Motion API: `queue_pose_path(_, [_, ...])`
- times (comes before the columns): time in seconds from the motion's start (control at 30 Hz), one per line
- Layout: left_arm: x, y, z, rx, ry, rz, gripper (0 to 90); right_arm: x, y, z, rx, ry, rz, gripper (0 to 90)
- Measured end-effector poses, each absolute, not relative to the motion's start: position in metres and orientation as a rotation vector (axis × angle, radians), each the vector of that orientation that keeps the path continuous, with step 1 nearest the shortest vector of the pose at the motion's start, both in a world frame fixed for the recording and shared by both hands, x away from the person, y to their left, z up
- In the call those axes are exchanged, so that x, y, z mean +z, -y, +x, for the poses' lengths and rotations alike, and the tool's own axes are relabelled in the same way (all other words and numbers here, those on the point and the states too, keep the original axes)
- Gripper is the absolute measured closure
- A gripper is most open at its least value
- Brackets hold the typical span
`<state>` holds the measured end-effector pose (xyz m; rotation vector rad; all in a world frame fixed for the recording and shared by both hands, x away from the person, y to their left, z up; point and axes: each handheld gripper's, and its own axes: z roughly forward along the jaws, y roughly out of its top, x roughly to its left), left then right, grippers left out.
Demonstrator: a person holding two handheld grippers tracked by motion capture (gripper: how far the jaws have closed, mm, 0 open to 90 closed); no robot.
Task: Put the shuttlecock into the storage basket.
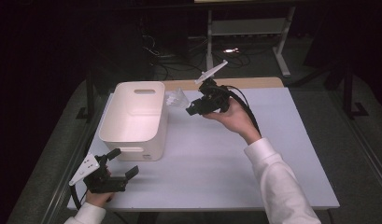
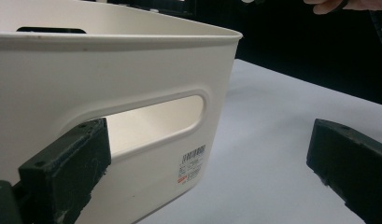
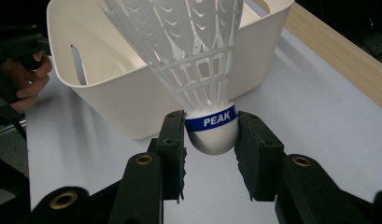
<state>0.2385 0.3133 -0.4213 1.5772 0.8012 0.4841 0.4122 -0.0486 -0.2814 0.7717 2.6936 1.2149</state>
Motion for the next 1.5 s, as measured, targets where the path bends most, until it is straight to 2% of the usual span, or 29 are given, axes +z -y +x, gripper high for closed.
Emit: queue_pose_path(1.5, [-0.421,-0.314,0.238,0.485,-0.795,1.585,0.0,-0.252,-0.01,0.408,1.25,-2.715,0.595,62.4])
